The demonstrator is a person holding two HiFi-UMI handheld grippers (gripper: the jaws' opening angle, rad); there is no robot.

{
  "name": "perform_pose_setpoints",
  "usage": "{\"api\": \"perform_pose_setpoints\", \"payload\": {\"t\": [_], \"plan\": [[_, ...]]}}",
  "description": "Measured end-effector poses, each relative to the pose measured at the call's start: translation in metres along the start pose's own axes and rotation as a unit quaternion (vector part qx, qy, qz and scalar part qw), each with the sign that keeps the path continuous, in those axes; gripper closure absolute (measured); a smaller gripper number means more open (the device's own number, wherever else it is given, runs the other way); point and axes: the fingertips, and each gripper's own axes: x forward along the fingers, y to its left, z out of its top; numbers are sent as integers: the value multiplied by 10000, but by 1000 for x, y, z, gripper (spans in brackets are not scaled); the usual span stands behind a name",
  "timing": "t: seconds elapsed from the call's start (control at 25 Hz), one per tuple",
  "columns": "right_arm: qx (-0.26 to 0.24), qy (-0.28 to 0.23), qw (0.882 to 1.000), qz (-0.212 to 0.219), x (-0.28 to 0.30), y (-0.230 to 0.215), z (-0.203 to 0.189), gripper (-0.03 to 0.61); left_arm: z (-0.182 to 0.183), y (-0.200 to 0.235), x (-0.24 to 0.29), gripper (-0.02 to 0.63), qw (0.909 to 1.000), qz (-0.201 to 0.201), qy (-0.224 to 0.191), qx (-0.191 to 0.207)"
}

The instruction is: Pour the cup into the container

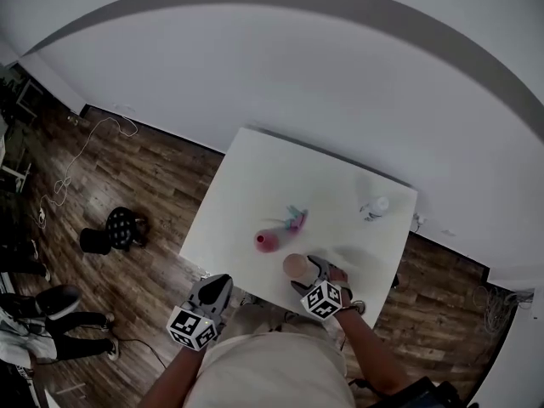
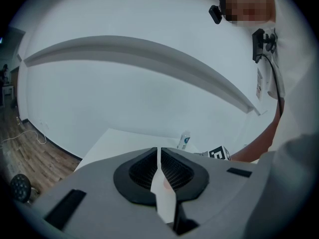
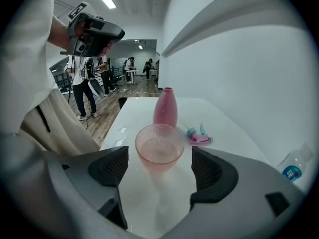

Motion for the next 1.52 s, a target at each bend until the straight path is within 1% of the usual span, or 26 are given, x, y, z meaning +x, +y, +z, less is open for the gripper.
{"api": "perform_pose_setpoints", "payload": {"t": [0.2, 0.36, 0.48, 0.6, 0.76, 0.88, 1.04, 1.16, 1.28, 1.52], "plan": [[-103, 82, 9995, 296, 22, 5, -9, 201, -7, -3, -4, 600, 9999, 127, 65, -74], [-65, 127, 9992, 373, 31, 3, -16, 201, -8, -11, -3, 600, 9999, 102, 131, -21], [-28, 156, 9992, 356, 37, 2, -20, 202, -9, -10, -4, 600, 9997, 119, 221, 48], [124, 107, 9994, 317, 40, 4, -21, 202, -8, -7, -7, 600, 9995, 126, 281, 79], [166, 54, 9994, 290, 47, 1, -23, 202, 0, -1, -7, 600, 9996, 133, 230, 11], [148, 59, 9994, 308, 51, 4, -24, 202, 2, -3, -9, 600, 9996, 135, 231, 30], [233, 71, 9993, 273, 53, 5, -28, 201, -2, -5, -13, 600, 9995, 128, 288, 62], [312, 33, 9993, 223, 55, 4, -27, 202, -6, -1, -19, 600, 9994, 194, 299, 32], [358, -35, 9992, 145, 51, 0, -27, 202, -9, 1, -20, 600, 9993, 235, 293, -27], [519, -131, 9985, -81, 31, -14, -33, 202, -15, -3, -9, 600, 9994, 127, 305, -31]]}}
